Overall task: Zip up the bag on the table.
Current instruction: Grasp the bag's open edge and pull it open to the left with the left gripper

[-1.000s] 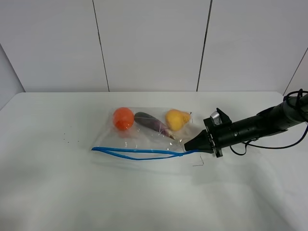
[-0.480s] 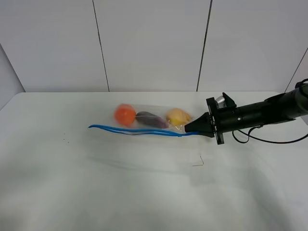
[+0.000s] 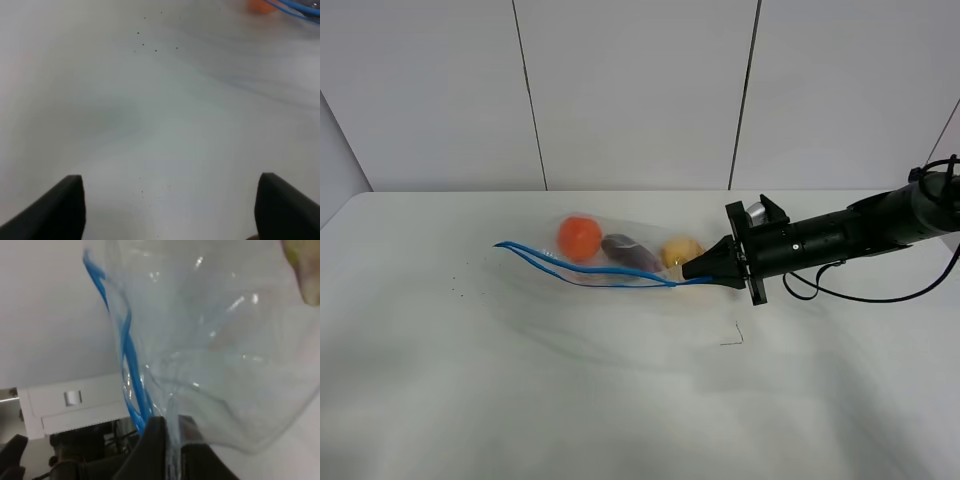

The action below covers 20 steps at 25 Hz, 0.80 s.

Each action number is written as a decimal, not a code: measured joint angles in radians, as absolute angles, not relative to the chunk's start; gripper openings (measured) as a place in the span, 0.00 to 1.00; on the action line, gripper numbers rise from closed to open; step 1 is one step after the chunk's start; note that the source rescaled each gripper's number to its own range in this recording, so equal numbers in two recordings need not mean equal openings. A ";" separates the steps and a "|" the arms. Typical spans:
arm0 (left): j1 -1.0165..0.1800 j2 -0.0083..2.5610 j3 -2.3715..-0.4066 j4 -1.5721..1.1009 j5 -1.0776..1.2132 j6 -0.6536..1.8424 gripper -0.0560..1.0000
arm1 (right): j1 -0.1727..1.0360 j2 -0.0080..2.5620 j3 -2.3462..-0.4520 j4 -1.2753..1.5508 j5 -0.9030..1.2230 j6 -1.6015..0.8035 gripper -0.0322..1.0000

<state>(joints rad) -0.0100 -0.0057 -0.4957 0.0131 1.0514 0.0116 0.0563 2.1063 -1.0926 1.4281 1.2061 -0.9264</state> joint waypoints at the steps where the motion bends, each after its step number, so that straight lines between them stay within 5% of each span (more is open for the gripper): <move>1: -0.010 -0.006 -0.496 0.013 1.051 0.012 0.88 | 0.059 2.106 -1.093 1.435 1.206 -0.926 0.03; 20: -0.010 -0.006 -0.496 0.013 1.051 0.012 0.88 | 0.059 2.106 -1.093 1.491 1.206 -0.926 0.03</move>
<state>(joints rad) -0.0100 -0.0057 -0.4957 0.0131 1.0514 0.0116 0.0588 2.1063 -1.0926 1.4913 1.2061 -0.9264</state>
